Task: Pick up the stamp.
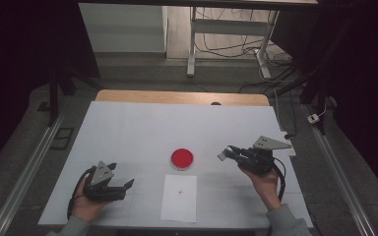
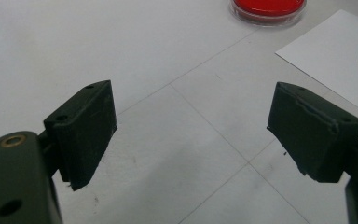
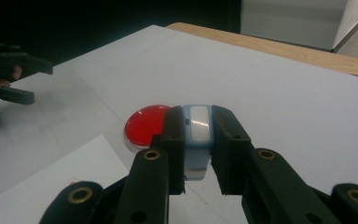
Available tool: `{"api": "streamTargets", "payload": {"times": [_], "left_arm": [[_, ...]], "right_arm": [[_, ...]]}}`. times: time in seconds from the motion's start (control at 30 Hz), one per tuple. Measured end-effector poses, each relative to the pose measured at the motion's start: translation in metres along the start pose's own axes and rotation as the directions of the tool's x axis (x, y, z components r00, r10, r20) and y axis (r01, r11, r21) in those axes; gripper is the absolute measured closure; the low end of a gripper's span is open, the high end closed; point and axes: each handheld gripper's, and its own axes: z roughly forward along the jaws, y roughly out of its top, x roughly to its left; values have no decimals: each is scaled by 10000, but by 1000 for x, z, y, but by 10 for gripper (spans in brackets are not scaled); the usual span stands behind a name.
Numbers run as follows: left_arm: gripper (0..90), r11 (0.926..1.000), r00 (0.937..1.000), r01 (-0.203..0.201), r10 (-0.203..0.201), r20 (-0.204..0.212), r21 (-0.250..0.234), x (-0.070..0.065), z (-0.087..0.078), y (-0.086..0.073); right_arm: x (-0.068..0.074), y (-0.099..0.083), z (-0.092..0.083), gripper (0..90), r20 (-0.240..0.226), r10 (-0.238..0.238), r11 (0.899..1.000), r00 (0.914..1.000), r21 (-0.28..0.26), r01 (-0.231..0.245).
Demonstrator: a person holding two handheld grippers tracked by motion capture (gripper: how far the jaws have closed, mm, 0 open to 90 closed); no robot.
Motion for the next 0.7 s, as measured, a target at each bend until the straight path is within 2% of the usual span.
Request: {"api": "streamTargets", "payload": {"times": [0.4, 0.7], "left_arm": [[157, 10000, 10000, -17, 17, -43, 31, 0, 1, 0], [157, 10000, 10000, -38, 38, -58, 53, -1, 1, 0]], "right_arm": [[17, 2, 13, 749, -684, -19, 9999, 9977, -122, 10], [29, 3, 22, 749, -1023, -123, 9999, 9947, -110, 112]]}}
